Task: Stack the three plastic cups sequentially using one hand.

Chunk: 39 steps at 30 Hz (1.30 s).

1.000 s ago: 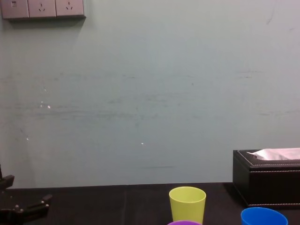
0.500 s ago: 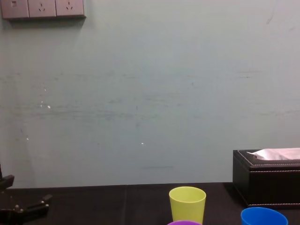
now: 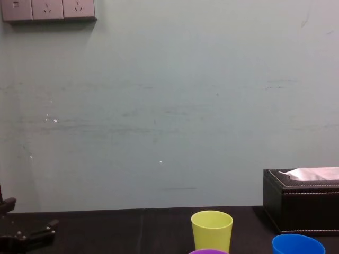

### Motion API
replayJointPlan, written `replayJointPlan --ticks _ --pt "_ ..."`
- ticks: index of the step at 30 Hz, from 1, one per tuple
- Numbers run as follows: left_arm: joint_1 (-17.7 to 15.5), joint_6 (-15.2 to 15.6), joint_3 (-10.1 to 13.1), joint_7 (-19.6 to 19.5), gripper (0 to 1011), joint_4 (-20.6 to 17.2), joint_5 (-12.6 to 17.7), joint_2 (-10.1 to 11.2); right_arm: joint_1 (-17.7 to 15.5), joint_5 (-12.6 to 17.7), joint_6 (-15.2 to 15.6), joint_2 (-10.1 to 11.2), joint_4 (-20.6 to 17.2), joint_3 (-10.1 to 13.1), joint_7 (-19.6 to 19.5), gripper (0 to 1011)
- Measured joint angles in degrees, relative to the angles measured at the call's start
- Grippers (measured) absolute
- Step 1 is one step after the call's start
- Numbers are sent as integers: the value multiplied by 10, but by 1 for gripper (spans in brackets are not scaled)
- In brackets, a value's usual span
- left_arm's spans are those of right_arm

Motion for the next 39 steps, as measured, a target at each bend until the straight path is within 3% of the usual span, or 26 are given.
replayJointPlan --ticks 11,39 --pt "0 0 0 0 1000 0 0 0 1 -10 -13 -19 15 9 15 1003" --pt "0 0 0 0 1000 0 0 0 23 -49 -5 -55 41 16 29 1003"
